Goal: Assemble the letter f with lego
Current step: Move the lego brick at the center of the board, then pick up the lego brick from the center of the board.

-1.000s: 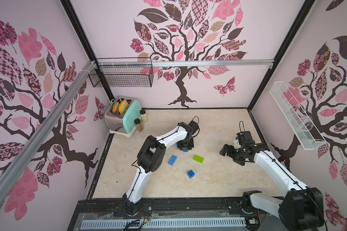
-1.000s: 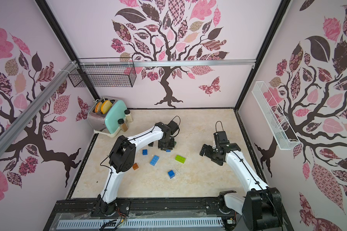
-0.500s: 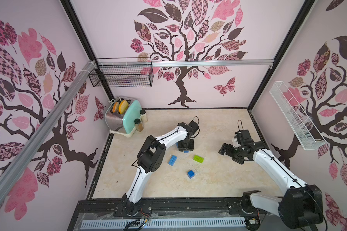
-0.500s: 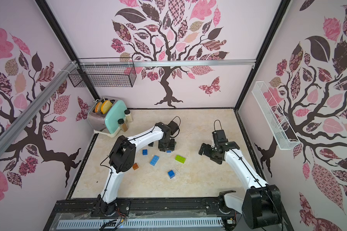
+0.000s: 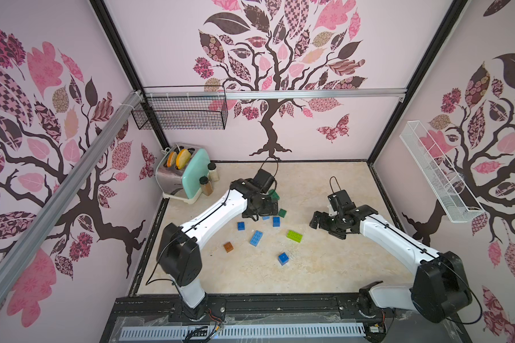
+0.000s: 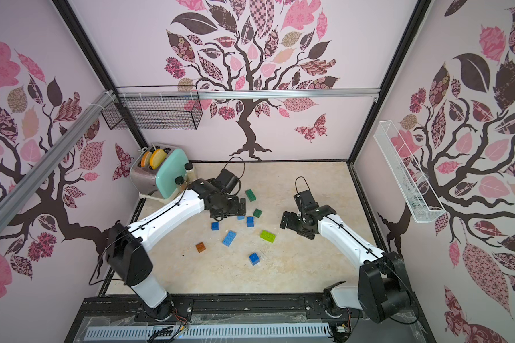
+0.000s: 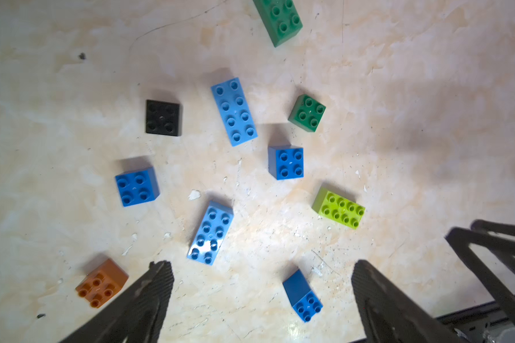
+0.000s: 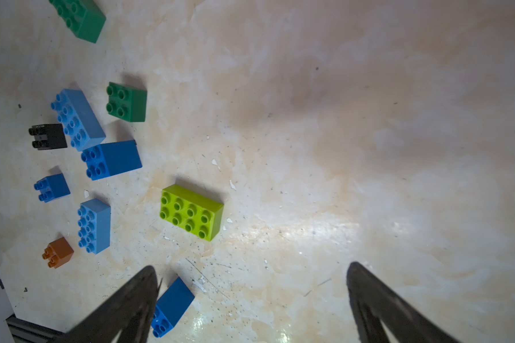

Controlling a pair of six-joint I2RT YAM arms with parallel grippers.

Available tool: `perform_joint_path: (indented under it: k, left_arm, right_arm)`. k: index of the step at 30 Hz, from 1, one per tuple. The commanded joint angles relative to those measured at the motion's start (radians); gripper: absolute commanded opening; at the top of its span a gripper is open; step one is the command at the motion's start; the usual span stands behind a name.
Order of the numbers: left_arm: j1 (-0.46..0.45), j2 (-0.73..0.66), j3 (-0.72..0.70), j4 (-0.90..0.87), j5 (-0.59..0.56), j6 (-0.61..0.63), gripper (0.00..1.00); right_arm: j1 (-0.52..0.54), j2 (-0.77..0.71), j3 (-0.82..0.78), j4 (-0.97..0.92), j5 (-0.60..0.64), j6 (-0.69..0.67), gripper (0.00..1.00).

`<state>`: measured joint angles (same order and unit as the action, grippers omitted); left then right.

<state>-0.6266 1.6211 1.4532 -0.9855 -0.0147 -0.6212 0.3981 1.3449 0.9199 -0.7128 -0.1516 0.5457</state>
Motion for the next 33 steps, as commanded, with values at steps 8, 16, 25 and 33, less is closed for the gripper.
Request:
perform_joint_path:
  k: [8,16,25,33]
  left_arm:
    - [0.112,-0.219,-0.256,-0.020,0.007,0.057,0.98]
    - [0.125,-0.240,-0.324,0.000,0.082,0.012,0.98]
    - [0.126,-0.247,-0.338,0.017,0.096,0.033,0.97]
    - [0.127,-0.225,-0.335,0.023,0.108,0.035,0.97]
  right_arm:
    - [0.208,0.300,0.199,0.037,0.030,0.243,1.00]
    - [0.247,0.375,0.235,-0.004,0.056,0.360,0.99]
    - [0.248,0.429,0.253,0.029,0.069,0.361,0.94]
    - [0.249,0.460,0.266,0.028,0.081,0.348,0.91]
